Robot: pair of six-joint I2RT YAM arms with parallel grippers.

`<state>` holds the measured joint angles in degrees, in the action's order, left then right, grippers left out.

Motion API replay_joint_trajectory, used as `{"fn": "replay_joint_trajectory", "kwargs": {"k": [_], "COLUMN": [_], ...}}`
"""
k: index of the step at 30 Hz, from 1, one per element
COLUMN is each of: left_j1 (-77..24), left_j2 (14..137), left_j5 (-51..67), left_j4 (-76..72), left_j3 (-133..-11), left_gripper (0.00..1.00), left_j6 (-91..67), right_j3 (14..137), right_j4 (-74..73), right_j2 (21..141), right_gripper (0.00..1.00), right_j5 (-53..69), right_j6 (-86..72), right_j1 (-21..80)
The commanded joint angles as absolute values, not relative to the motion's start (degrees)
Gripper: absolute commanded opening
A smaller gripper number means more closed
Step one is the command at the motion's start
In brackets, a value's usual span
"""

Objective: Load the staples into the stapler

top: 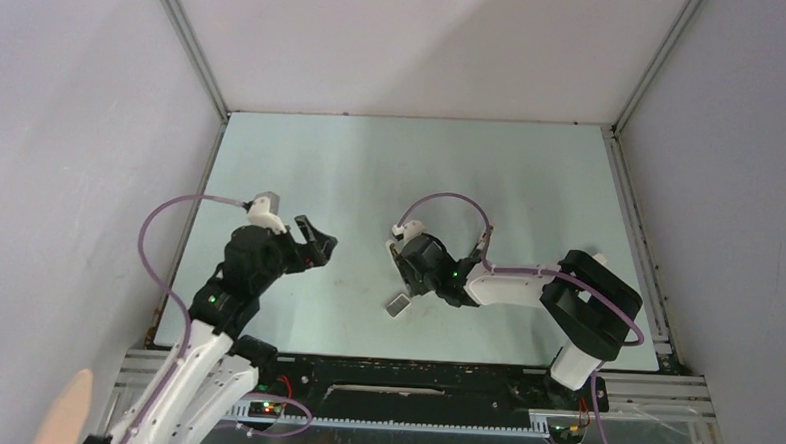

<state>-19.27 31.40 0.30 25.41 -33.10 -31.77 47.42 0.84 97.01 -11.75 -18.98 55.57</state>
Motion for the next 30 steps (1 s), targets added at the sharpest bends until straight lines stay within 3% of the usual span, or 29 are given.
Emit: {"fn": "replay_joint_trajectory", "kwargs": {"k": [1,10,17,30], "left_j1": [-20.7,-23.6,-24.3,-27.1], "left_j2": [38.6,56.8,69.8,83.9], "left_j5": [4.7,7.7,10.5,14.8], "left_j4": [12.4,-4.1,-11.0,-17.5], "left_j3": [-32.2,-33.2,-35.3,-38.6], "left_gripper": [0.92,0.86,0.72,0.49], "left_j6": [-37.3,-40.3,-41.2,-42.5], "right_j3": [46.6,45.7,45.8,45.8], "right_j4": [6.4,8.0,8.3,8.5], "right_j2": [96.0,97.6,98.3,99.0], "right_gripper": [0.42,0.35,0.27,0.23], "right_j5": [-11.2,-9.1,-8.3,-8.1], "right_j6": [-17.8,-17.9,-17.9,-17.7], "right_j1": [55.3,54.0,53.6,53.8]}}
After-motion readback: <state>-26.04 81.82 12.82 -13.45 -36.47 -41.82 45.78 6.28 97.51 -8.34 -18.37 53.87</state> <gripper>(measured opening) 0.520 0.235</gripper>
